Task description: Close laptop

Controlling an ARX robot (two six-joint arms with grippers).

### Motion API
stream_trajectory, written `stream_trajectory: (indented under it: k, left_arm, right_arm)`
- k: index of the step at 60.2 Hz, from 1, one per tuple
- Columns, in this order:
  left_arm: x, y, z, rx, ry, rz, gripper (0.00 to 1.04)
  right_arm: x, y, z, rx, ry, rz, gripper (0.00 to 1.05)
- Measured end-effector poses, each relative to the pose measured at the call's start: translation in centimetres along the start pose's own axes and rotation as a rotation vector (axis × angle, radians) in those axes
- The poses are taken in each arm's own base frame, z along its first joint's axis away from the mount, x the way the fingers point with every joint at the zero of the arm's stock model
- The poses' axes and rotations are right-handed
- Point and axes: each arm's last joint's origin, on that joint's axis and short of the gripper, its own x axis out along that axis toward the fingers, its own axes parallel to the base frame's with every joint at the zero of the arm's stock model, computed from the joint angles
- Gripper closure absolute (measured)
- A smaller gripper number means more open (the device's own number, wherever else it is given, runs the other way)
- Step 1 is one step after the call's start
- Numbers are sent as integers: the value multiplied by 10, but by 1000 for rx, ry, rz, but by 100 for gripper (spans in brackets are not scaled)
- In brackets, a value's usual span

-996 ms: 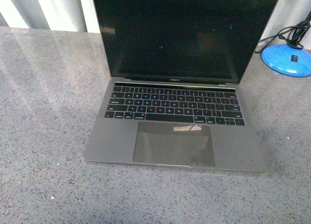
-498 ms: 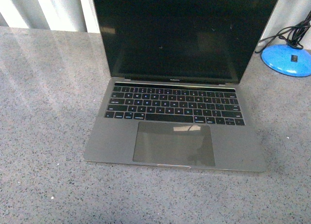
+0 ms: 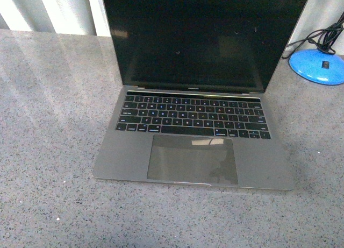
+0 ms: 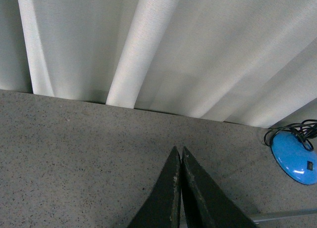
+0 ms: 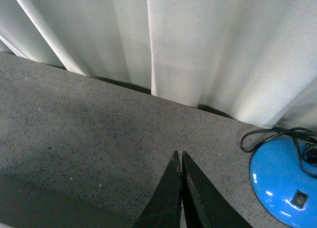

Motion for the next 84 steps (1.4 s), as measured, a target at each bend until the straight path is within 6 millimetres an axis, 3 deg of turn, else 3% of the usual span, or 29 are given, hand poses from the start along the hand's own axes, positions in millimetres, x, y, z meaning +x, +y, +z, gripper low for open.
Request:
stream_trajectory:
  k: [28, 65, 84]
  left_arm:
    - [2, 4, -13, 0, 56, 4, 101]
    - [-2, 6, -16, -28, 100, 10, 101]
    - [-5, 17, -23, -63, 153, 36, 101]
  right_arm:
    - [8, 9, -14, 2, 31, 29, 104]
    - [-12, 22, -25, 25, 42, 46, 104]
    - [-15, 22, -35, 53, 70, 35, 104]
